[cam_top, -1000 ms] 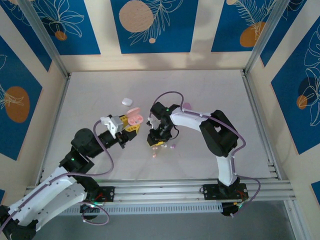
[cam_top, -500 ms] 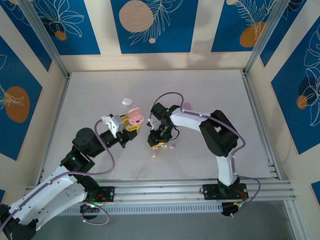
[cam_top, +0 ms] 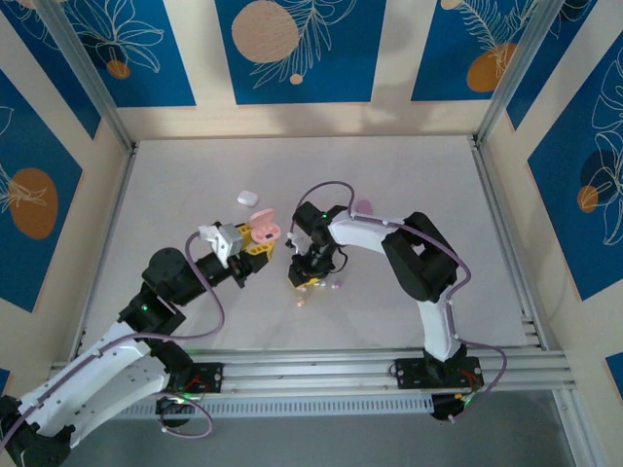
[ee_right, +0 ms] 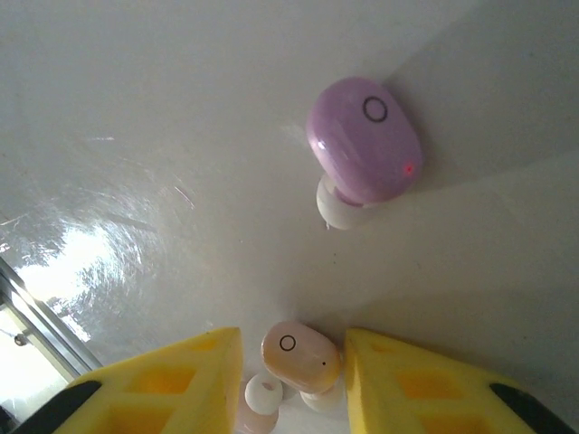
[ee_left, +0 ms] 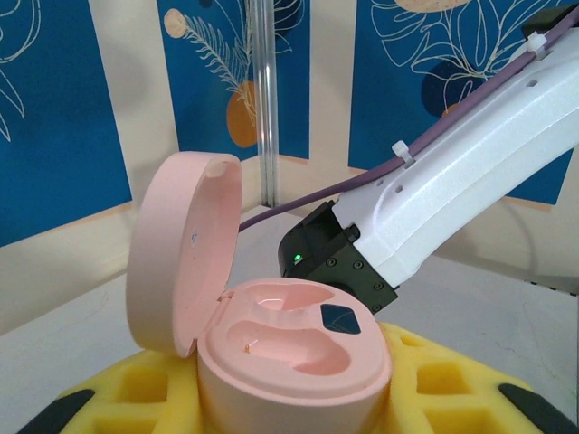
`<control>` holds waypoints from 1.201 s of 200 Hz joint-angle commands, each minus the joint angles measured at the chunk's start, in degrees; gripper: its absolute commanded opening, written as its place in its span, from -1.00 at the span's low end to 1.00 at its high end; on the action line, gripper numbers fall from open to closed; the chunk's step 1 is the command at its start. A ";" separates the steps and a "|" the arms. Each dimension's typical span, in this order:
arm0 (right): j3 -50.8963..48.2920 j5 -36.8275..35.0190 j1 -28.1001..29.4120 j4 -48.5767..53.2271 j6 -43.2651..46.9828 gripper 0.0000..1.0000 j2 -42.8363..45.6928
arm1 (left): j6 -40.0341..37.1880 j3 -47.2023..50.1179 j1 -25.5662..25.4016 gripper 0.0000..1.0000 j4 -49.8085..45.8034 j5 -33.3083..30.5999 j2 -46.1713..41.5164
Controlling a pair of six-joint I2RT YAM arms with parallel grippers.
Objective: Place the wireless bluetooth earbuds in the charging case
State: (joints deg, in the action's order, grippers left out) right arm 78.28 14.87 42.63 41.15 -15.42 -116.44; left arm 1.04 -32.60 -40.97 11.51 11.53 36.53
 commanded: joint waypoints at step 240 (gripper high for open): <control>1.73 -0.99 2.76 4.29 2.28 -0.27 -1.61 | 1.60 -0.90 -0.25 -0.41 2.37 1.22 0.39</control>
State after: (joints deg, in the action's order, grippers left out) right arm 79.85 14.66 44.27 41.89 -14.74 -117.60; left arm 1.61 -32.60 -40.97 11.97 11.97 37.93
